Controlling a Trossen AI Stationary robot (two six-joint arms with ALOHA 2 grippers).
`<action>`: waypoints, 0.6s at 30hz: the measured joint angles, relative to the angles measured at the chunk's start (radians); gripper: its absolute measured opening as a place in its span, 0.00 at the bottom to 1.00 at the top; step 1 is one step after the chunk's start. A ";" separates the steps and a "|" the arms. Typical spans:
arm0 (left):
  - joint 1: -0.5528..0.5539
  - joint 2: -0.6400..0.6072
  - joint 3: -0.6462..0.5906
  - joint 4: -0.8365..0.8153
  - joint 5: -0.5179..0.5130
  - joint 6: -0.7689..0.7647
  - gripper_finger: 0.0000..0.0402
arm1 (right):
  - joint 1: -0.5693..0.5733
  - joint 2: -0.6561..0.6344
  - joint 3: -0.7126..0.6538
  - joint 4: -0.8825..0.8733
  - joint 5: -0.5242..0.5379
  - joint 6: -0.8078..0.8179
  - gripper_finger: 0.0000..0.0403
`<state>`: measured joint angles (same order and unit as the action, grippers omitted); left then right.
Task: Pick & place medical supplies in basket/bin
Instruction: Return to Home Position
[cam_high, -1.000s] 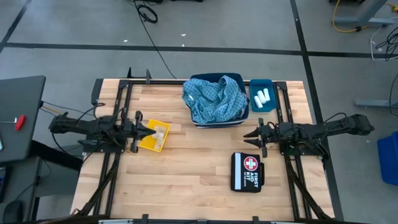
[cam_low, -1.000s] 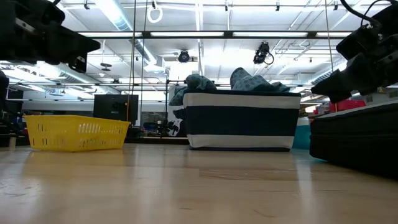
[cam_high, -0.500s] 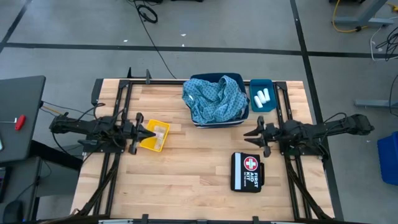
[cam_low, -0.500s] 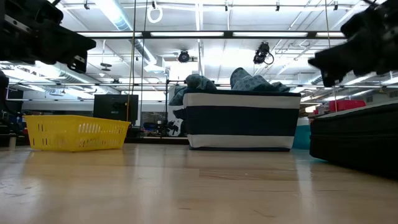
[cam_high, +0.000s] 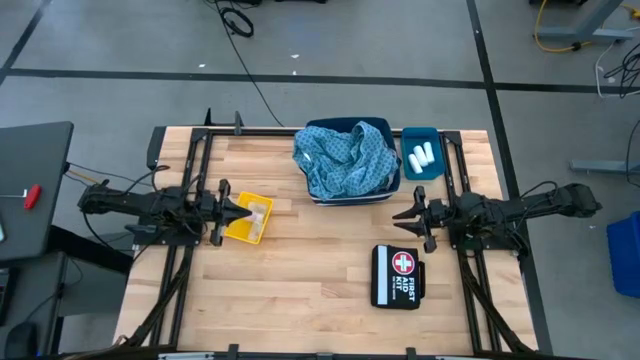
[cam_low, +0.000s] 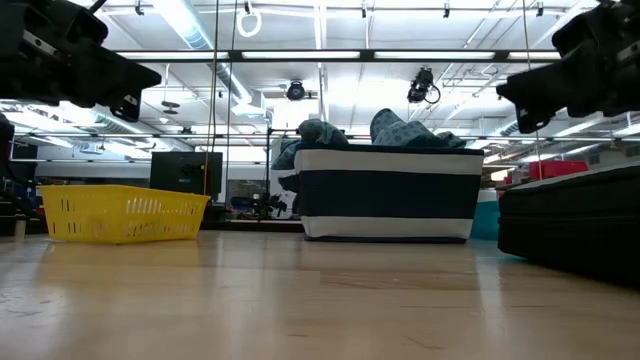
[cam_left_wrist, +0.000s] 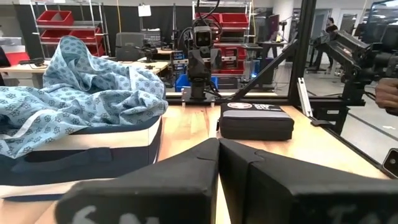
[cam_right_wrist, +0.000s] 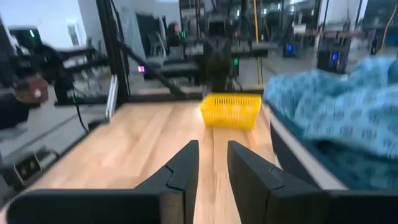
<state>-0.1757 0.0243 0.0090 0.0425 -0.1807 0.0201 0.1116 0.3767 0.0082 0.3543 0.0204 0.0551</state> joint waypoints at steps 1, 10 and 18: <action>0.000 0.003 0.000 0.000 -0.001 0.001 0.03 | 0.000 0.000 0.000 -0.021 0.000 0.000 0.22; 0.000 0.023 0.000 -0.001 0.011 0.003 0.03 | 0.000 0.000 0.000 -0.077 0.012 0.027 0.16; 0.000 0.031 0.000 -0.002 0.024 -0.017 0.03 | 0.000 -0.048 0.000 -0.030 0.014 -0.040 0.16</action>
<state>-0.1753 0.0548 0.0086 0.0406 -0.1570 0.0028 0.1120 0.3284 0.0082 0.3245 0.0348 0.0147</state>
